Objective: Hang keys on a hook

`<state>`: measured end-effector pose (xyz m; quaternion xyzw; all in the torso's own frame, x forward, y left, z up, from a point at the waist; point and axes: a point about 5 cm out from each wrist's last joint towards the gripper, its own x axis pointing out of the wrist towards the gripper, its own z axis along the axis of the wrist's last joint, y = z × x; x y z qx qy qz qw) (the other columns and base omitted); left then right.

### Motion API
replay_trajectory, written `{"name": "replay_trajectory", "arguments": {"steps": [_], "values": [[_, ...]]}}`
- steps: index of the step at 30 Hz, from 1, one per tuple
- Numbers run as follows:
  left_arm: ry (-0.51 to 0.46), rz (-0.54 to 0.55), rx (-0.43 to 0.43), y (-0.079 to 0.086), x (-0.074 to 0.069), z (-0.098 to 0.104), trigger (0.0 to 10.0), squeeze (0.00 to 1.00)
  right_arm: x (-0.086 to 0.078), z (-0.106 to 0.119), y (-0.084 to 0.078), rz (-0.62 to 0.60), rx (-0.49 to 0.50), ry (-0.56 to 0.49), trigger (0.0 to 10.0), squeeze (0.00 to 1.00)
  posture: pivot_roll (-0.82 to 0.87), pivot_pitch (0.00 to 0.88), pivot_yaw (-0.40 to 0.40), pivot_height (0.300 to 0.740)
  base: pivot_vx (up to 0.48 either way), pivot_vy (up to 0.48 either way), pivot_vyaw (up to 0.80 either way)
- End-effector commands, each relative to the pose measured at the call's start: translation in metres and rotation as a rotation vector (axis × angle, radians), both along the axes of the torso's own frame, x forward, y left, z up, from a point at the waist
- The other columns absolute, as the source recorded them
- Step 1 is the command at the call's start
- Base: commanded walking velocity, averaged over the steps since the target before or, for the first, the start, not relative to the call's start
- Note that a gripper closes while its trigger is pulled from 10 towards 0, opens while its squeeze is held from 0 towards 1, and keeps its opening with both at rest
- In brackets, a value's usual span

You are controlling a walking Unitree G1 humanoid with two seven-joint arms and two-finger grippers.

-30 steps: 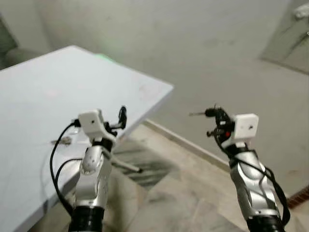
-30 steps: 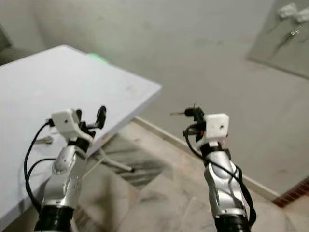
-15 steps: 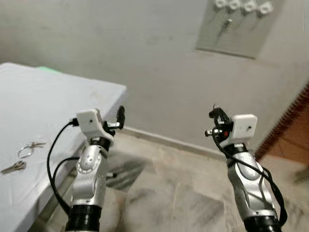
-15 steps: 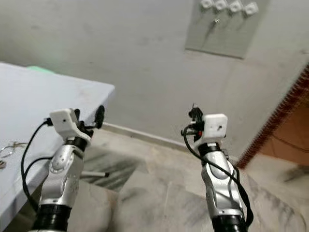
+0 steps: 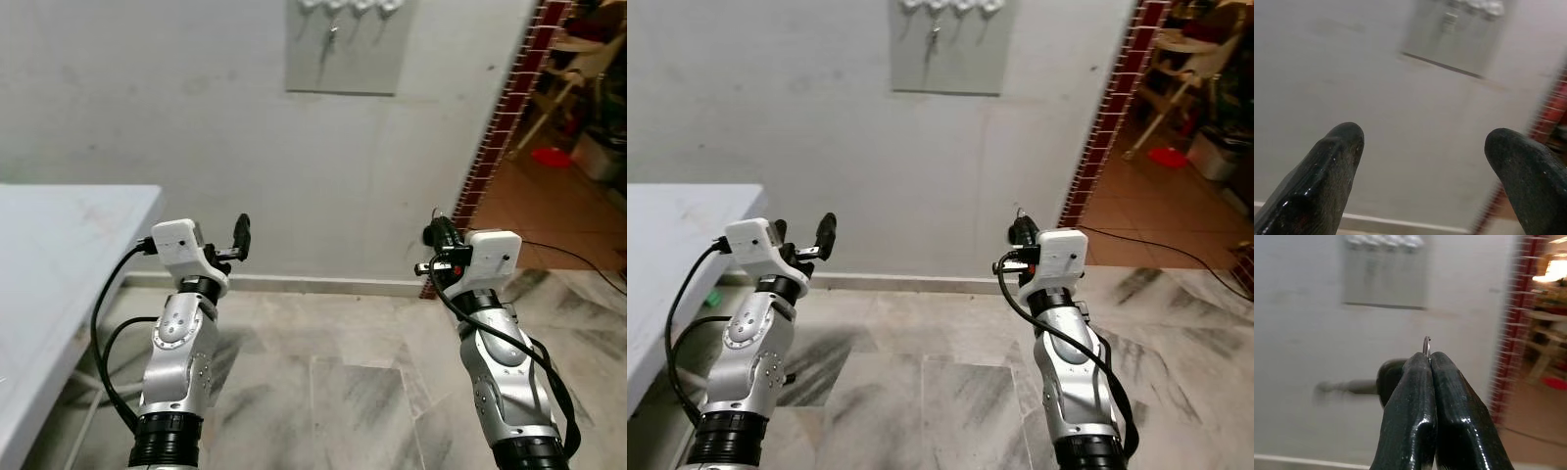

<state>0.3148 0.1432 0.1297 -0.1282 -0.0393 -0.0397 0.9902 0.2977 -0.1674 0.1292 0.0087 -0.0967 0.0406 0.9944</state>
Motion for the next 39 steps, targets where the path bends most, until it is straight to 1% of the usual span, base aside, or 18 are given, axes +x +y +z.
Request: {"name": "replay_trajectory", "arguments": {"steps": [1, 4, 8, 16, 19, 21, 22, 24, 25, 26, 27, 29, 32, 35, 37, 39], "values": [[-0.002, 0.001, 0.015, 0.004, 0.001, 0.003, 10.0, 0.00, 0.002, 0.009, 0.003, 0.000, 0.017, -0.038, 10.0, 0.00, -0.01, 0.000, -0.015, 0.740, 0.000, 0.000, 0.00], [0.014, -0.004, 0.012, 0.002, 0.000, 0.000, 10.0, 0.00, 0.002, 0.008, 0.000, -0.018, 0.021, -0.031, 10.0, 0.00, -0.01, 0.000, -0.015, 0.740, 0.000, 0.000, 0.00], [0.007, -0.005, 0.013, 0.000, 0.001, 0.002, 10.0, 0.00, 0.002, 0.006, -0.004, -0.034, 0.007, -0.027, 10.0, 0.00, -0.01, 0.000, -0.007, 0.740, 0.000, 0.000, 0.00], [0.010, -0.014, 0.034, 0.002, 0.002, 0.003, 10.0, 0.00, 0.000, 0.004, 0.000, -0.033, 0.016, -0.024, 10.0, 0.00, -0.01, 0.000, 0.018, 0.740, 0.000, 0.000, 0.00], [0.015, -0.024, 0.033, 0.000, 0.003, 0.002, 10.0, 0.00, 0.000, 0.002, -0.001, -0.036, 0.025, -0.021, 10.0, 0.00, -0.01, 0.000, 0.024, 0.740, 0.000, 0.000, 0.00], [0.026, -0.023, 0.033, 0.000, 0.003, -0.001, 10.0, 0.00, 0.000, -0.001, -0.004, -0.039, 0.055, -0.012, 10.0, 0.00, -0.01, 0.000, 0.028, 0.740, 0.000, 0.000, 0.00], [0.040, -0.021, 0.033, -0.003, 0.005, -0.002, 10.0, 0.00, 0.002, 0.000, -0.016, -0.079, 0.000, -0.011, 10.0, 0.00, -0.02, 0.000, 0.026, 0.740, 0.000, 0.000, 0.00], [0.037, -0.023, 0.024, -0.003, 0.005, 0.000, 10.0, 0.00, 0.003, 0.002, -0.020, -0.097, 0.013, -0.014, 10.0, 0.00, -0.02, 0.000, 0.026, 0.740, 0.000, 0.000, 0.00], [0.028, -0.038, 0.035, -0.006, 0.005, 0.001, 10.0, 0.00, 0.003, 0.004, -0.021, -0.094, 0.017, -0.022, 10.0, 0.00, -0.02, 0.000, 0.026, 0.740, 0.000, 0.000, 0.00], [0.027, -0.045, 0.039, -0.007, 0.005, 0.001, 10.0, 0.00, 0.003, 0.007, -0.021, -0.087, -0.009, -0.034, 10.0, 0.00, -0.03, 0.000, 0.026, 0.740, 0.000, 0.000, 0.00], [0.031, -0.047, 0.028, -0.008, 0.005, 0.001, 10.0, 0.00, 0.002, 0.008, -0.021, -0.080, -0.013, -0.040, 10.0, 0.00, -0.03, 0.000, 0.026, 0.740, 0.000, 0.000, 0.00], [0.040, -0.047, 0.020, -0.008, 0.005, -0.001, 10.0, 0.00, 0.002, 0.008, -0.022, -0.074, 0.004, -0.037, 10.0, 0.00, -0.03, 0.000, 0.026, 0.740, 0.000, 0.000, 0.00], [0.043, -0.039, 0.021, -0.008, 0.006, -0.002, 10.0, 0.00, 0.003, 0.007, -0.020, -0.071, 0.002, -0.036, 10.0, 0.00, -0.02, 0.000, 0.024, 0.740, 0.000, 0.000, 0.00], [0.039, -0.037, 0.019, -0.007, 0.008, 0.001, 10.0, 0.00, 0.008, 0.009, -0.014, -0.062, 0.008, -0.044, 10.0, 0.00, -0.01, 0.000, 0.023, 0.740, 0.000, 0.000, 0.00], [0.040, -0.029, 0.022, -0.003, 0.009, 0.002, 10.0, 0.00, 0.010, 0.010, -0.010, -0.058, 0.019, -0.050, 10.0, 0.00, -0.01, 0.000, 0.020, 0.740, 0.000, 0.000, 0.00], [0.038, -0.027, 0.026, -0.003, 0.009, 0.002, 10.0, 0.00, 0.011, 0.010, -0.009, -0.056, 0.017, -0.050, 10.0, 0.00, 0.00, 0.000, 0.018, 0.740, 0.000, 0.000, 0.00]]}}
